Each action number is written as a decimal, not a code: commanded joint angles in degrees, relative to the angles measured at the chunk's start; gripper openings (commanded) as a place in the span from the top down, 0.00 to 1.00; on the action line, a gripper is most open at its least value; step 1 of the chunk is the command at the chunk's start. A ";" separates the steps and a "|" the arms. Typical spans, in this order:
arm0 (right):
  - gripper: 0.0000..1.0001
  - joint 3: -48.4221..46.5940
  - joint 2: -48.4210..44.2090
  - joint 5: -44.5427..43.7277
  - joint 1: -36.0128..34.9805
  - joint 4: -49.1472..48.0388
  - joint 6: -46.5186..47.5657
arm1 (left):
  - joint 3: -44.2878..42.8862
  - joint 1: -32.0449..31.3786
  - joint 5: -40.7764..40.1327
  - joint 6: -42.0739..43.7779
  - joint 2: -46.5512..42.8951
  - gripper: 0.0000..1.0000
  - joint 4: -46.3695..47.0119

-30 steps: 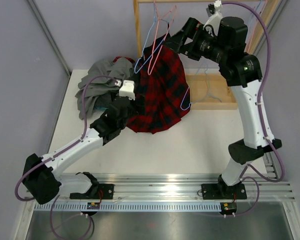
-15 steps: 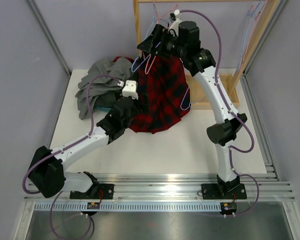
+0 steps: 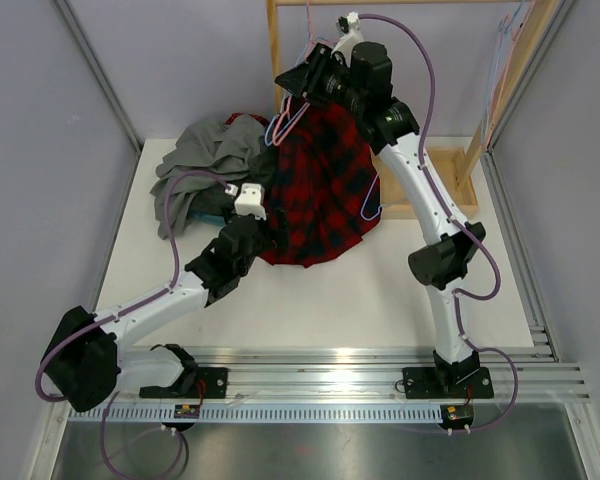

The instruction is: Remove the skirt from the hanger

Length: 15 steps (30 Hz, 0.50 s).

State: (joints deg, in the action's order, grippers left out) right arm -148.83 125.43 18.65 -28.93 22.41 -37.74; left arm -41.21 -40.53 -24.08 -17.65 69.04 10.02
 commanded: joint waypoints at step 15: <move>1.00 11.10 -9.31 -4.68 -0.96 -3.86 2.23 | -10.46 0.45 -1.15 8.15 2.15 0.01 3.25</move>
State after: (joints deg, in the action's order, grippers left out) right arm -140.90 121.82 14.90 -29.15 19.29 -38.83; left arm -47.55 -40.47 -24.25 -12.62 70.61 9.65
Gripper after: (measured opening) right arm 0.044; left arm 0.987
